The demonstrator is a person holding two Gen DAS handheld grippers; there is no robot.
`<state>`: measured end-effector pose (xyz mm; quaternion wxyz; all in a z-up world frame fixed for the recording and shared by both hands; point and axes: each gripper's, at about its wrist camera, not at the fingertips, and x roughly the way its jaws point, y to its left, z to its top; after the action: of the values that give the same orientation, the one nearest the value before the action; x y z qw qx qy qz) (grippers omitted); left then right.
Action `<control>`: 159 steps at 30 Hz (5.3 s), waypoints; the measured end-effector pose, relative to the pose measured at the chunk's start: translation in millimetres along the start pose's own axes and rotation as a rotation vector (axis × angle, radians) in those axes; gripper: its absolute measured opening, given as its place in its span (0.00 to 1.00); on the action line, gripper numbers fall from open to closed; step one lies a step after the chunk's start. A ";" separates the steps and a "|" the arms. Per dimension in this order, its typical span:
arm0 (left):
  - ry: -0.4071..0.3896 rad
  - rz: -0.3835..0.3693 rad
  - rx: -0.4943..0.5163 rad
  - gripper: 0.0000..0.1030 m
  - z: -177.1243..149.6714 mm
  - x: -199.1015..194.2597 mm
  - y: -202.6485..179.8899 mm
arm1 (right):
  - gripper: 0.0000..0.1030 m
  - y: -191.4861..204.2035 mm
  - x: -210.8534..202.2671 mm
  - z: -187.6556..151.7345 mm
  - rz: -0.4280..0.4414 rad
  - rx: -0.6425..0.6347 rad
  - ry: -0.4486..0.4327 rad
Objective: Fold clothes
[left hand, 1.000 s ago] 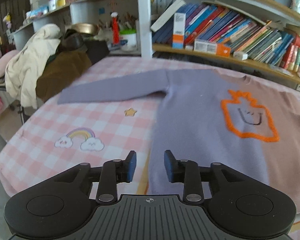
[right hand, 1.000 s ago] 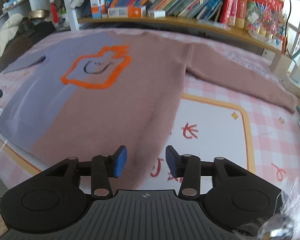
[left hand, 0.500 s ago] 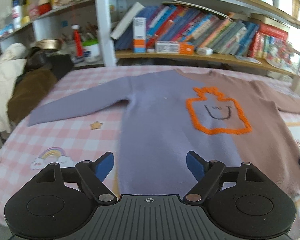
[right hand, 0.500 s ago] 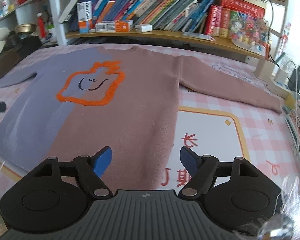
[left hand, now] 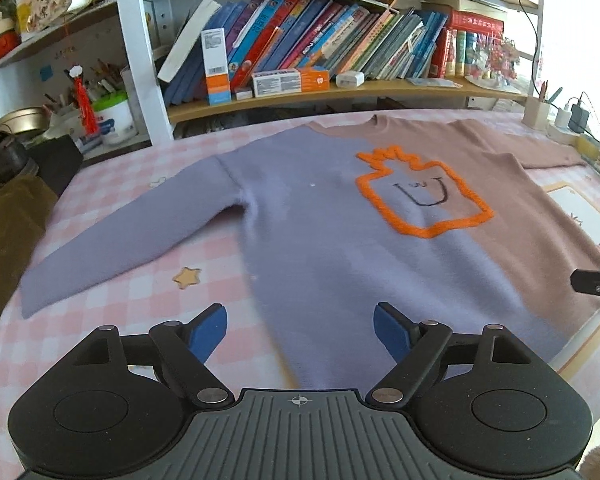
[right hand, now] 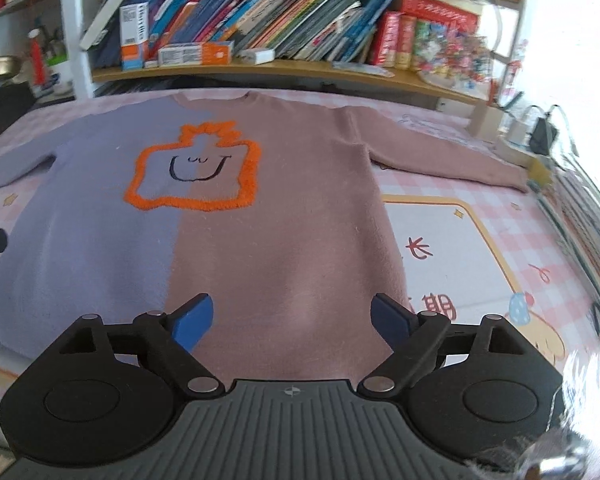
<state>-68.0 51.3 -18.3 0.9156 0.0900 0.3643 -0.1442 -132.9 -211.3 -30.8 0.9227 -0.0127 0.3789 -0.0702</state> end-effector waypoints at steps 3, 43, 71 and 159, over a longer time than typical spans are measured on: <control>-0.005 -0.006 0.003 0.81 -2.4 1.4 22.1 | 0.86 14.9 -2.6 -3.5 -0.059 0.043 -0.008; -0.099 0.114 -0.807 0.42 -24.1 56.0 247.7 | 0.91 73.6 -28.5 -11.4 -0.241 -0.015 0.042; -0.148 0.242 -1.017 0.03 -17.6 73.4 270.7 | 0.91 53.1 -21.9 -10.4 -0.253 0.015 0.053; 0.079 0.187 -0.389 0.36 -0.9 59.2 11.5 | 0.32 -115.4 57.1 19.8 0.159 0.096 0.171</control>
<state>-23.7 50.6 -59.3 0.9100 -0.0495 0.4112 0.0179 -92.7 -334.0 -47.6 0.8891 0.0678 0.4524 -0.0156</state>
